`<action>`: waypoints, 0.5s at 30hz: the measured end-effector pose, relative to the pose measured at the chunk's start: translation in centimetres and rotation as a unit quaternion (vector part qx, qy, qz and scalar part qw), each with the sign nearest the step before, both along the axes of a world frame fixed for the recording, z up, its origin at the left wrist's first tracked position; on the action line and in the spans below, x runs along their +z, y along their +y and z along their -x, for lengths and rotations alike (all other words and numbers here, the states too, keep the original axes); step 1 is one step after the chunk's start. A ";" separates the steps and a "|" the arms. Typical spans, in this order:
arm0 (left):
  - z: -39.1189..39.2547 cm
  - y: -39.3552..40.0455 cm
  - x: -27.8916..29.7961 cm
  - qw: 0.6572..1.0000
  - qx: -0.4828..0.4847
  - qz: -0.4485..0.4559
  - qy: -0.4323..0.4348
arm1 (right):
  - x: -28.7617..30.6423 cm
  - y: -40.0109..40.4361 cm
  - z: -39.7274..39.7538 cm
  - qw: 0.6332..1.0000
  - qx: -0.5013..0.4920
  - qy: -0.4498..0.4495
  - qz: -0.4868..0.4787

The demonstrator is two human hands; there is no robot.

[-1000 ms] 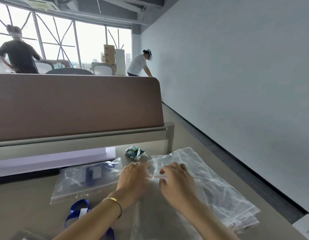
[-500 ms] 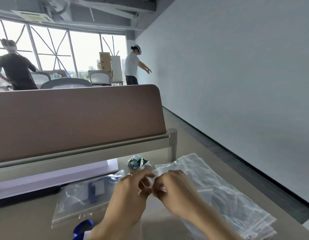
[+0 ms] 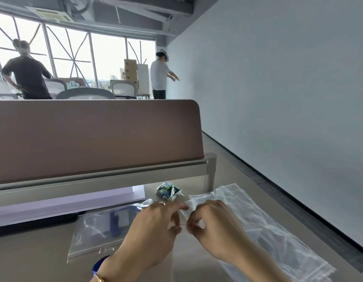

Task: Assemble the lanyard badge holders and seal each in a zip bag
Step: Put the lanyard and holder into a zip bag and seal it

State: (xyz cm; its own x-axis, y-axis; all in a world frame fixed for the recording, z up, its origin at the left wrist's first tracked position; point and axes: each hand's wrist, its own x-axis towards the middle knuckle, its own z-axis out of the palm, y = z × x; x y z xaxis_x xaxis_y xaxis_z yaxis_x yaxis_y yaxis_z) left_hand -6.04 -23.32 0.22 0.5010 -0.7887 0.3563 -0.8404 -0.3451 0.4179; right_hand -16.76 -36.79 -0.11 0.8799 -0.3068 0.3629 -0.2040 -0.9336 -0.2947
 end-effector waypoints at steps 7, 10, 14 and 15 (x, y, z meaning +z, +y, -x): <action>-0.2 -0.3 -0.7 0.999 -0.032 0.006 0.036 | 0.8 0.8 0.2 0.999 0.030 -0.019 -0.004; -0.1 -0.3 -0.8 0.998 -0.038 0.018 0.045 | 0.9 0.9 0.2 0.999 0.045 -0.023 0.009; -0.2 -0.3 -0.8 0.997 -0.044 0.020 0.051 | 1.0 0.9 0.2 0.998 0.059 -0.018 0.012; -0.2 -0.3 -0.7 0.997 -0.047 0.019 0.052 | 1.0 0.9 0.2 0.998 0.065 -0.019 0.018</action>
State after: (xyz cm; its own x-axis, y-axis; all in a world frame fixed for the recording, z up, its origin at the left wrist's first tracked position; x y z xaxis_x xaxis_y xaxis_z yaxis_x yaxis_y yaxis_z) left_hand -5.81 -23.61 -0.49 0.4618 -0.8204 0.3373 -0.8197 -0.2493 0.5157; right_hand -16.99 -35.91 0.88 0.8969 -0.1772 0.4051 -0.0698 -0.9615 -0.2659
